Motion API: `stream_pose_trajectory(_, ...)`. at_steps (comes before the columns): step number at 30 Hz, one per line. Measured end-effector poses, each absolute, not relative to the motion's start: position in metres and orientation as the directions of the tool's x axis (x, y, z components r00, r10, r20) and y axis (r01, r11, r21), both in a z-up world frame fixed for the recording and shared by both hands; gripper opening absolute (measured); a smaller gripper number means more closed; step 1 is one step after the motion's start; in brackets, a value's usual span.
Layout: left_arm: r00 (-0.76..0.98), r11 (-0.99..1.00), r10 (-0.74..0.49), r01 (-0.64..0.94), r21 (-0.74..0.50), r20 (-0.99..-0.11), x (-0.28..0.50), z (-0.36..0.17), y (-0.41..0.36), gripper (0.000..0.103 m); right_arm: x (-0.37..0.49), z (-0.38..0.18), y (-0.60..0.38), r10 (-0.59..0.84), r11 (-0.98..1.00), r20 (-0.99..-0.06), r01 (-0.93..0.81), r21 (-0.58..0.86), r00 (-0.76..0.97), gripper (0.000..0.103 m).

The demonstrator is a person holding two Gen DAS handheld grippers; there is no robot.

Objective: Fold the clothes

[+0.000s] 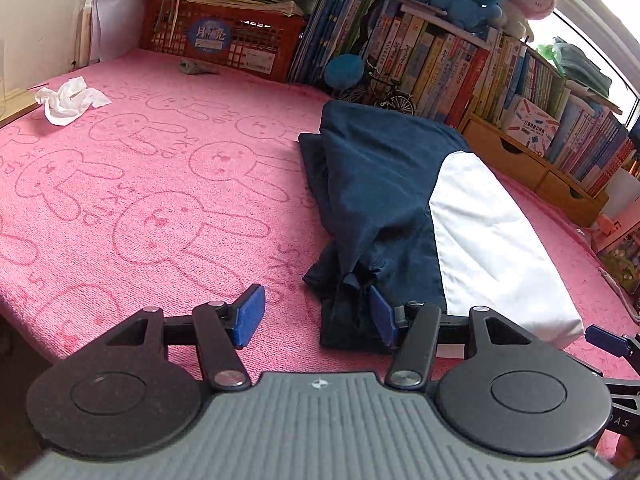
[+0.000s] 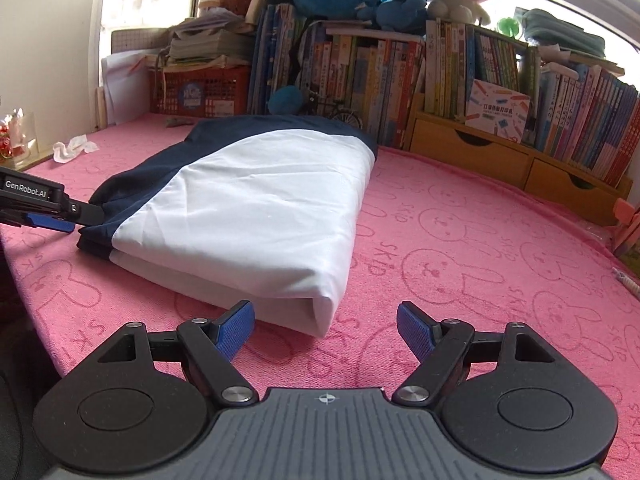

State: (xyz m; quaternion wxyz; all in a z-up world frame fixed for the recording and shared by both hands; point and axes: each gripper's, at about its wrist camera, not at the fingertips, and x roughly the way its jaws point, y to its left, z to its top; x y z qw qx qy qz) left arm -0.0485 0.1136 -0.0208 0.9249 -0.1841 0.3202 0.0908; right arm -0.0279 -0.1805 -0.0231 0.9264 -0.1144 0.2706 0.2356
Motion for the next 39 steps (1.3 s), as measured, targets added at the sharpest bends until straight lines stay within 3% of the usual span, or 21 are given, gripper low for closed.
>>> stream_pose_trajectory(28, 0.738, 0.997, 0.082, -0.070, 0.045, -0.669, -0.069, -0.018, 0.072, 0.067, -0.021, -0.037, -0.161, 0.408, 0.828, -0.578, -0.553, -0.091, 0.707, 0.079)
stream_pose_trajectory(34, 0.731, 0.983, -0.072, -0.065, -0.174, -0.678, -0.058, -0.020, 0.079, 0.069, -0.016, -0.038, -0.158, 0.422, 0.830, -0.573, -0.554, -0.068, 0.703, 0.082)
stream_pose_trajectory(39, 0.754, 0.981, -0.002, -0.125, -0.146, -0.656, -0.050, -0.023, 0.076, 0.070, -0.014, -0.040, -0.163, 0.433, 0.833, -0.575, -0.552, -0.038, 0.694, 0.083)
